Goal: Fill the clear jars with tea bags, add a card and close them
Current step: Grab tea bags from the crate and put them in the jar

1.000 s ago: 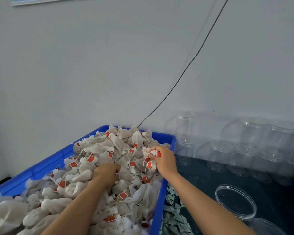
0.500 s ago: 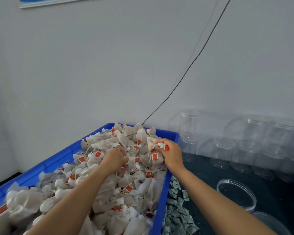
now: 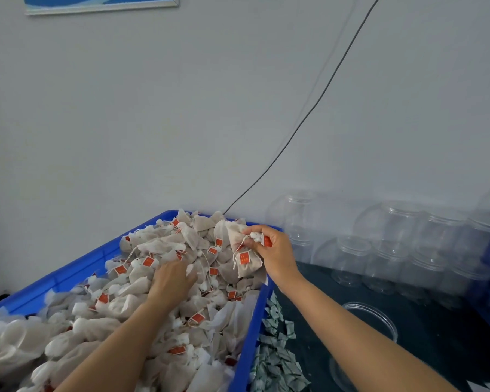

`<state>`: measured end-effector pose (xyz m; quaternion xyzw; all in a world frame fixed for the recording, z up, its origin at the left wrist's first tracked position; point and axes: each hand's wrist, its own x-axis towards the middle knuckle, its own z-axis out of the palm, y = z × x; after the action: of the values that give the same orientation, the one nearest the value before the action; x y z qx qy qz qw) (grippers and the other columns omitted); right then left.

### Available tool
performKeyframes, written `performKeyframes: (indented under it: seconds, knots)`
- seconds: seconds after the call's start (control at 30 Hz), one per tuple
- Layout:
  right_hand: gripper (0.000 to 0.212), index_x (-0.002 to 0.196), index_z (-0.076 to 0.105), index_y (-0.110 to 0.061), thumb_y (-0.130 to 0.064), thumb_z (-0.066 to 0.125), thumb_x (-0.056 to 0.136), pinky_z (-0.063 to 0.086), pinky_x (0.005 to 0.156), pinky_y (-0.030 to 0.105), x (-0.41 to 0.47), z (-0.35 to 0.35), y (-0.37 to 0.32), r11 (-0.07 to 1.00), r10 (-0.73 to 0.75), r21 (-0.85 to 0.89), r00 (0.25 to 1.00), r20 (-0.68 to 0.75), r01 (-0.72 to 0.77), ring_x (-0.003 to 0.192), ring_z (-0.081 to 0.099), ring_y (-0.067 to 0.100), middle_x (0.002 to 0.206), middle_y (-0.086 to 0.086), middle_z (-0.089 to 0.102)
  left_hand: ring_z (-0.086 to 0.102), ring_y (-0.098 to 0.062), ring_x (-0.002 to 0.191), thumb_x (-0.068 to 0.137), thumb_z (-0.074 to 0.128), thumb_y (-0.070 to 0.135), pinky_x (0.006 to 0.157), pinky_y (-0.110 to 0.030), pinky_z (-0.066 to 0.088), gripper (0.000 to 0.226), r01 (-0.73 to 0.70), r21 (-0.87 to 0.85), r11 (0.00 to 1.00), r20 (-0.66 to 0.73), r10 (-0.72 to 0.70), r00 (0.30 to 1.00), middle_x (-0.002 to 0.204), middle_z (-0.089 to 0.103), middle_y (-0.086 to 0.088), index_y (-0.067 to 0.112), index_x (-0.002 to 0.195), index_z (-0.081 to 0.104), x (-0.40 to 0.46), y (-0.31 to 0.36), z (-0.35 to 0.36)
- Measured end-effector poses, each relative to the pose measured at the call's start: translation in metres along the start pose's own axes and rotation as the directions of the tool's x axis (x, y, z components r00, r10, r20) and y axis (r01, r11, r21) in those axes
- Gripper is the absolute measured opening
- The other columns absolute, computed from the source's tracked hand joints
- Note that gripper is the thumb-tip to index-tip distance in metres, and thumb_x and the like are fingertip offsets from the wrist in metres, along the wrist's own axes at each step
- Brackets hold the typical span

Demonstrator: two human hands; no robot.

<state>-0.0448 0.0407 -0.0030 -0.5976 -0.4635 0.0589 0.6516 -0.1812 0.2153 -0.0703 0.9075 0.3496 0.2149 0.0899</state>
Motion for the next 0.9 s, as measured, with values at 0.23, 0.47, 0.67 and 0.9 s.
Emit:
performKeyframes:
  seconds: [0.23, 0.47, 0.67, 0.9]
  knots:
    - [0.015, 0.088, 0.07, -0.021, -0.007, 0.069, 0.085, 0.055, 0.069, 0.019, 0.008, -0.014, -0.013, 0.998, 0.007, 0.055, 1.0, -0.023, -0.006, 0.083, 0.069, 0.004, 0.089, -0.011, 0.071, 0.059, -0.017, 0.106, 0.089, 0.063, 0.048, 0.093, -0.031, 0.05, 0.045, 0.066, 0.132, 0.989, 0.307, -0.104, 0.946, 0.118, 0.062, -0.003, 0.014, 0.119, 0.058, 0.007, 0.005, 0.007]
    - [0.014, 0.088, 0.07, -0.021, -0.007, 0.069, 0.085, 0.057, 0.069, 0.022, 0.004, -0.03, -0.017, 0.999, 0.032, 0.022, 0.999, -0.037, -0.031, 0.082, 0.069, 0.007, 0.091, -0.01, 0.07, 0.062, -0.016, 0.086, 0.084, 0.071, 0.033, 0.07, -0.027, 0.052, 0.029, 0.276, 0.084, 0.957, 0.21, -0.288, 0.934, 0.089, 0.058, 0.003, 0.017, 0.104, 0.058, -0.006, 0.021, 0.016]
    - [0.015, 0.088, 0.07, -0.019, -0.004, 0.069, 0.084, 0.053, 0.062, 0.016, -0.002, -0.047, -0.02, 0.997, 0.056, 0.053, 0.996, -0.064, -0.053, 0.076, 0.068, 0.001, 0.089, -0.007, 0.07, 0.06, -0.013, 0.054, 0.083, 0.075, 0.029, 0.053, -0.027, 0.047, 0.027, 0.343, -0.601, 0.721, 0.035, -0.405, 0.914, 0.06, 0.063, -0.002, 0.009, 0.08, 0.056, -0.003, 0.059, -0.004]
    - [0.015, 0.086, 0.07, -0.024, -0.009, 0.07, 0.085, 0.051, 0.06, 0.016, -0.017, -0.091, -0.034, 0.997, 0.078, 0.024, 0.98, -0.183, -0.075, 0.071, 0.067, 0.005, 0.085, -0.004, 0.071, 0.061, -0.025, 0.073, 0.088, 0.069, 0.03, 0.062, -0.032, 0.049, 0.03, 0.148, -0.875, 0.462, 0.057, -0.205, 0.977, 0.076, 0.062, -0.01, 0.006, 0.1, 0.057, -0.004, 0.158, -0.033]
